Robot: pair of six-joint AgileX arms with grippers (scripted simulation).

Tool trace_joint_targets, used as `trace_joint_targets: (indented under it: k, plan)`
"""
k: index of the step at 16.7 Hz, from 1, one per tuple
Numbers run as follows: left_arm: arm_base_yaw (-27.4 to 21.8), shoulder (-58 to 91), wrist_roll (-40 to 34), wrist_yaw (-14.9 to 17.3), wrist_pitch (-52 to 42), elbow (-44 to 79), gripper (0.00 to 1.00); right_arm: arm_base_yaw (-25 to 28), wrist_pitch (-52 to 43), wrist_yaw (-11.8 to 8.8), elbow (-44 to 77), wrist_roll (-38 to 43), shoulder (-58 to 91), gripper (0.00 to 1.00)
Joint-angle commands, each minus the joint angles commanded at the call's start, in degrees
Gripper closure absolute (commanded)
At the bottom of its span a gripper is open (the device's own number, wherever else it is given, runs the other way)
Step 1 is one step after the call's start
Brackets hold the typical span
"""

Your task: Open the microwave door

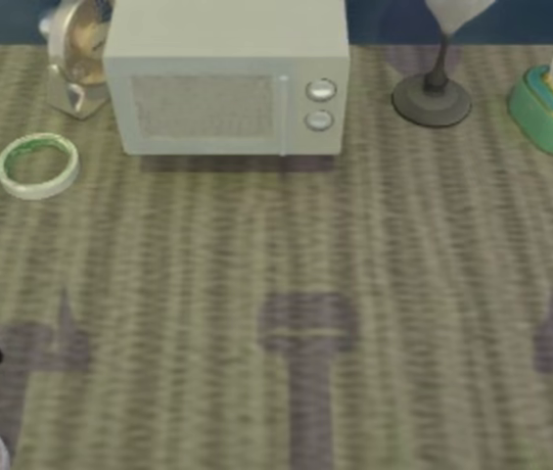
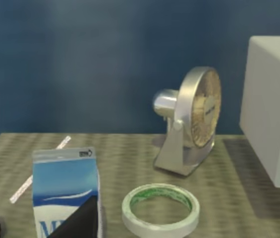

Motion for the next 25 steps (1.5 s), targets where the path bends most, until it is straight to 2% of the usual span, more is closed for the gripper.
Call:
trace_joint_targets:
  k: [5, 9, 25]
  plan:
    - [-1.35, 3.40, -1.27, -0.55, -2.04, 3.50, 0.00, 0.00, 0.00, 0.00, 0.00, 0.00, 0.00, 0.00]
    - [-5.66, 16.07, -5.36, -2.63, -9.47, 16.61, 0.00, 0.00, 0.00, 0.00, 0.00, 0.00, 0.00, 0.00]
    - [-31.57, 109.79, -28.02, -15.43, -60.45, 111.46, 0.00, 0.00, 0.00, 0.00, 0.00, 0.00, 0.00, 0.00]
